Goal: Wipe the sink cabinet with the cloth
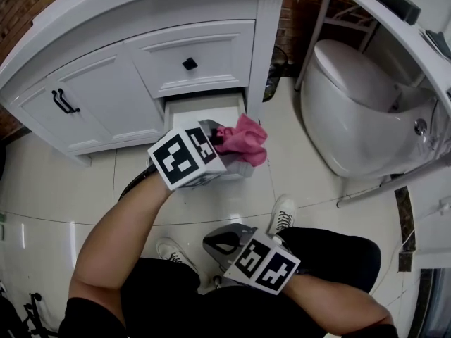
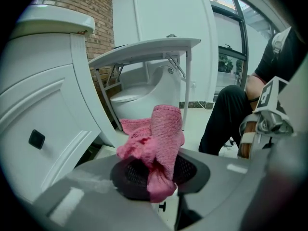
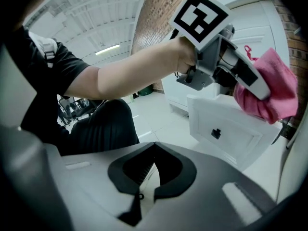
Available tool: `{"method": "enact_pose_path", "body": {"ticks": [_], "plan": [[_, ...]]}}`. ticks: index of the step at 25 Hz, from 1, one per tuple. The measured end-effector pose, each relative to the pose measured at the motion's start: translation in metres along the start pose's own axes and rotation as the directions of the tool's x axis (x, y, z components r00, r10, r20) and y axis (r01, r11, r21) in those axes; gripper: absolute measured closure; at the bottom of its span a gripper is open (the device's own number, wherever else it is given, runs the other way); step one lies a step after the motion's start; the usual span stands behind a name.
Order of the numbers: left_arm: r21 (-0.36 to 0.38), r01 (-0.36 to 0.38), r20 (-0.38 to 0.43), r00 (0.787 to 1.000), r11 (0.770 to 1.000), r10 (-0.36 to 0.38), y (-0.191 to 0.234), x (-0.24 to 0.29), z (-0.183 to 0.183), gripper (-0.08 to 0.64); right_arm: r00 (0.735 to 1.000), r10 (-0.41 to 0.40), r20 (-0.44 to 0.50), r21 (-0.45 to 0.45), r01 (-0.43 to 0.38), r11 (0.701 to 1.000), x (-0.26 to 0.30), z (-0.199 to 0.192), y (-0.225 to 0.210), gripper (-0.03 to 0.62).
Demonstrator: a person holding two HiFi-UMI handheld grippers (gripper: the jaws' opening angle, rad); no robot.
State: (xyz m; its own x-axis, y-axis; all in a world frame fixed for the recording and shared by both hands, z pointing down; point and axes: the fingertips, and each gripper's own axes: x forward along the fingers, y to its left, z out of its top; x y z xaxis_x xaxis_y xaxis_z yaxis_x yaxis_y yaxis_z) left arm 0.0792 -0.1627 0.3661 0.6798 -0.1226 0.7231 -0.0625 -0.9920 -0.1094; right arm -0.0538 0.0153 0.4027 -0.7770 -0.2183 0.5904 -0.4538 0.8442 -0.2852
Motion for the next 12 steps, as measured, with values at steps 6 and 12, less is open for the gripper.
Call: {"method": "enact_pose_path", "body": {"ticks": [6,12], "plan": [[-0.039,-0.047,-0.031,0.998,0.998,0.046,0.000,-0.025,-0.025,0.465,1.000,-0.004,0.007,-0.028,0.004,1.000,0.001,0.006,0.005,0.586],[-0.112,-0.104,-0.029,0.994,0.988,0.101,0.007,-0.052,-0.055,0.465,1.000,0.029,-0.012,-0.067,-0.030,0.997,0.008,0.005,0.021,0.586]]}}
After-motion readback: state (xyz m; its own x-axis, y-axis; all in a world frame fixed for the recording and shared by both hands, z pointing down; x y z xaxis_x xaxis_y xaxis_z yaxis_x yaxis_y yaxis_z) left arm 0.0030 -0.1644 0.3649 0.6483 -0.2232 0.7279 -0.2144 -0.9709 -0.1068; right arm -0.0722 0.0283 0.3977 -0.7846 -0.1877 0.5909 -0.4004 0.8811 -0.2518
